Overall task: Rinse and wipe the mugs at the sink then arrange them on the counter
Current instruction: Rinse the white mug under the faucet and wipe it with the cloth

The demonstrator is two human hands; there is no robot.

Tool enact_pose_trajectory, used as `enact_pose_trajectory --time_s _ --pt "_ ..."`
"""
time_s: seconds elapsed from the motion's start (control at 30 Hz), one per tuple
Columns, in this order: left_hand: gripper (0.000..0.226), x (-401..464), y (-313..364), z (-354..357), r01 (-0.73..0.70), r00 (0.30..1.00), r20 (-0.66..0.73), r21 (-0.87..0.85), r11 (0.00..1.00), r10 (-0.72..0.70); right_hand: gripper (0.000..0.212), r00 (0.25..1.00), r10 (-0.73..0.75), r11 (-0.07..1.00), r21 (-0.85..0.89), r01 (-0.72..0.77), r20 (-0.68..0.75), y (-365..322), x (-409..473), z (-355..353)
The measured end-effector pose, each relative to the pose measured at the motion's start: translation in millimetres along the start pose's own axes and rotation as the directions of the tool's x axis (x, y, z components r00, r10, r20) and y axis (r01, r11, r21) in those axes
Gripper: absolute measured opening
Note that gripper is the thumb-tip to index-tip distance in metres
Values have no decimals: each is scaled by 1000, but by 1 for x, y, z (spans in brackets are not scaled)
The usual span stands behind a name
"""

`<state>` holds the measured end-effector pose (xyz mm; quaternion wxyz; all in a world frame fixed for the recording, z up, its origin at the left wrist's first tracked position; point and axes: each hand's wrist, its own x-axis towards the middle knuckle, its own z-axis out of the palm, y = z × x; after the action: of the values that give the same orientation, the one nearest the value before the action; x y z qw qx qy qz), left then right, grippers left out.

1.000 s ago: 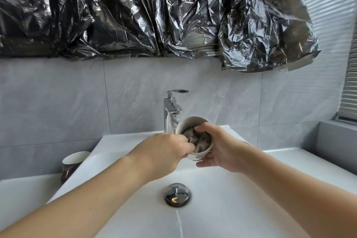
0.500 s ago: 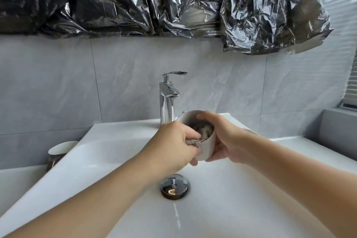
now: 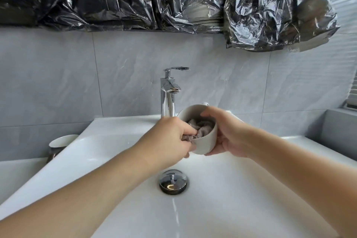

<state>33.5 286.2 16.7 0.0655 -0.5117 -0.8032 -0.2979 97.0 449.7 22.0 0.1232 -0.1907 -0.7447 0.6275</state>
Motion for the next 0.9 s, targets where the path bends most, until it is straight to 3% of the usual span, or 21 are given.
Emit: enact_pose_trajectory --time_s 0.07,0.13,0.3,0.4,0.47,0.57,0.63,0.83,0.9 --pt "9 -3 5 8 50 999 -11 -91 995 -52 26 1000 -8 1000 12 8 5 -1 -3 1" --pt "10 -5 6 9 14 1000 7 -27 1000 -13 32 998 18 1000 4 -18 60 2 -1 -3" --pt "10 3 -9 -16 -164 985 91 260 952 145 91 986 103 993 49 -110 130 0 3 -17" --pt "19 3 -16 -27 -177 982 121 314 933 146 102 984 111 994 8 -113 138 -2 3 -19" --pt "23 3 -20 -28 -156 983 138 314 936 118 96 981 127 991 -50 -121 146 -2 0 -16" --pt "8 1 -20 -22 -94 981 190 268 959 43 48 995 52 995 -86 -44 89 -2 -4 -9" --pt "8 1 -21 -19 -2 978 208 148 989 -29 28 997 10 995 -95 -3 73 -3 -6 -5" --pt "8 -2 -13 -10 59 985 165 -14 998 -56 30 1000 -8 997 -79 10 24 -5 -10 0" --pt "18 -1 -4 -1 63 993 108 -46 997 -58 36 1000 -19 997 -70 18 -1 -6 -8 -1"
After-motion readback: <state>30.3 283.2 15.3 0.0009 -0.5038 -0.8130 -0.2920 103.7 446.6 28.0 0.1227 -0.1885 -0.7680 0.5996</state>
